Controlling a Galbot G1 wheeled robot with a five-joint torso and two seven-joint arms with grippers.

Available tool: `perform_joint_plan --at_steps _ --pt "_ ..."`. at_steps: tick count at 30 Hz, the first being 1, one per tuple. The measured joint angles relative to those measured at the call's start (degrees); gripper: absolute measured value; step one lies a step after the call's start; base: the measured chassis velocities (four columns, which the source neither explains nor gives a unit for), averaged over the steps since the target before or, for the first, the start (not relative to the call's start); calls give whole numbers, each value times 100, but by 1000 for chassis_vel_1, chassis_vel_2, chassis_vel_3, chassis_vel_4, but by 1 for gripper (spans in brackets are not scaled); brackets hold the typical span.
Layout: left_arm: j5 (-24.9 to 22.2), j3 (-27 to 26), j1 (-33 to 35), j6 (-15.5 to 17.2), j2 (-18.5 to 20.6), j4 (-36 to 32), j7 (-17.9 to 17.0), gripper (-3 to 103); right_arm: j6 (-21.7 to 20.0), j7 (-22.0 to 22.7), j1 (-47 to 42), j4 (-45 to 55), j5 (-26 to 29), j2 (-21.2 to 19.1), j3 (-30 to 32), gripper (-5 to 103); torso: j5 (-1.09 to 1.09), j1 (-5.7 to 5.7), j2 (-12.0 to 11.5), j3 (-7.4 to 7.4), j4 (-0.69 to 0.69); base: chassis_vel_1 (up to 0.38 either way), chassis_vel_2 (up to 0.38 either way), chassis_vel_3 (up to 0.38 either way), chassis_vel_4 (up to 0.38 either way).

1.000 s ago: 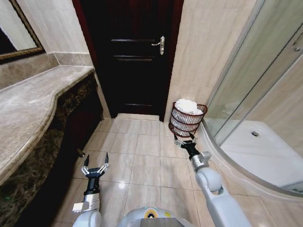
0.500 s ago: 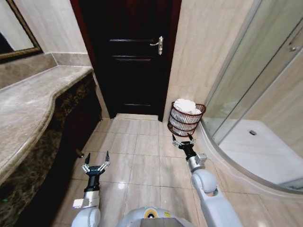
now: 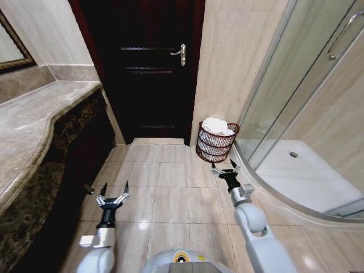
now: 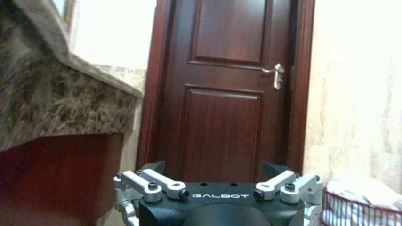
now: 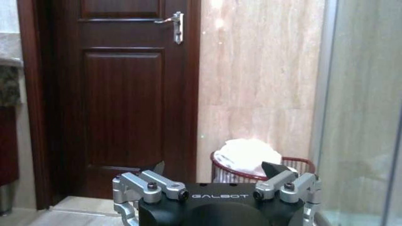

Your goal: Discard the used towel into the hamper.

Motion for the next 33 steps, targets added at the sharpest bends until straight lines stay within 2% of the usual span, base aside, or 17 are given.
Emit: perform_joint_plan --at_steps 2,6,7,9,10,13,17,25,33 --pt "-86 -45 1 103 109 -47 35 100 10 -21 -21 14 7 14 48 100 0 0 0 0 0 0 0 0 0" --pt "-723 -115 -3 750 686 -426 107 100 34 -259 -273 250 -214 379 464 100 1 0 0 0 1 0 0 0 0" --pt "-723 -115 -3 750 686 -426 107 100 34 -259 -273 250 -214 379 464 100 1 0 0 0 1 0 0 0 0" --pt "-812 19 -191 1015 751 -552 72 100 -118 -115 -456 553 -374 794 562 100 -1 0 0 0 -2 0 0 0 0" --pt "-812 19 -191 1015 751 -552 72 100 -118 -115 -456 553 -374 794 562 100 -1 0 0 0 -2 0 0 0 0" --pt "-620 212 -280 1205 575 -652 -238 100 -140 -67 -523 636 -613 998 580 100 0 0 0 0 -1 0 0 0 0" --pt "-321 275 -216 1085 365 -657 -373 100 -155 -75 -529 626 -645 888 564 100 0 0 0 0 1 0 0 0 0" --pt "-55 217 -78 818 274 -620 -453 100 -260 -68 -506 637 -576 739 443 100 1 0 0 0 0 0 0 0 0" --pt "-55 237 -101 735 228 -712 -471 100 -273 -54 -476 657 -561 751 374 100 1 0 0 0 -2 -20 -21 -19 -16"
